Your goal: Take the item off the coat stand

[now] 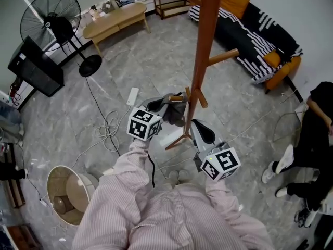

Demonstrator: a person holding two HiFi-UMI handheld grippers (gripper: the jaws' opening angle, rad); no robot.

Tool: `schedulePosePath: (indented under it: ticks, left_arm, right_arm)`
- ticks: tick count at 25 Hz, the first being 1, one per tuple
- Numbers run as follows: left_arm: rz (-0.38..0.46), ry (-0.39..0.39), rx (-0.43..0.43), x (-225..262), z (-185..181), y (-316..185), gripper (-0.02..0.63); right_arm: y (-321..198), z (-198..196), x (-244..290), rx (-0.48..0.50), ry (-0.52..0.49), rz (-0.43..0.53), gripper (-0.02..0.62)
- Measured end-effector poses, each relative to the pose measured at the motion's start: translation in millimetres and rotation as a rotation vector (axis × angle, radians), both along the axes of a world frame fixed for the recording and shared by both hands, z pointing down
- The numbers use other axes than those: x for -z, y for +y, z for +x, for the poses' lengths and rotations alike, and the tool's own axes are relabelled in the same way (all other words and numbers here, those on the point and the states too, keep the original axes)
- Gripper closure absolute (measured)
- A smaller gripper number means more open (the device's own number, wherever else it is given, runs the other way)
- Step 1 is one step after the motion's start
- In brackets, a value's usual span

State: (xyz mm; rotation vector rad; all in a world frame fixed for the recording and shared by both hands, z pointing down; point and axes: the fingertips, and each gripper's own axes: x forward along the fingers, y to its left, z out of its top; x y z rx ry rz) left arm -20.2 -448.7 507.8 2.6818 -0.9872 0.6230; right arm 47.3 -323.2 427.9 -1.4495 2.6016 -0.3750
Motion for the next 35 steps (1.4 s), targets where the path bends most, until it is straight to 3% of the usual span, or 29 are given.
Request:
schedulePosePath:
  ticks: [20, 35]
  left_arm:
    - [0.067, 0.059, 0.122, 43, -51, 8, 0.563]
    - [0.089, 0.22, 0.326, 71, -98, 43, 0.563]
  right_arm:
    - [-7, -30, 20, 0.08, 0.0, 0.055, 0.591]
    - [-16, -34, 22, 0.098, 0.02, 0.052, 0.591]
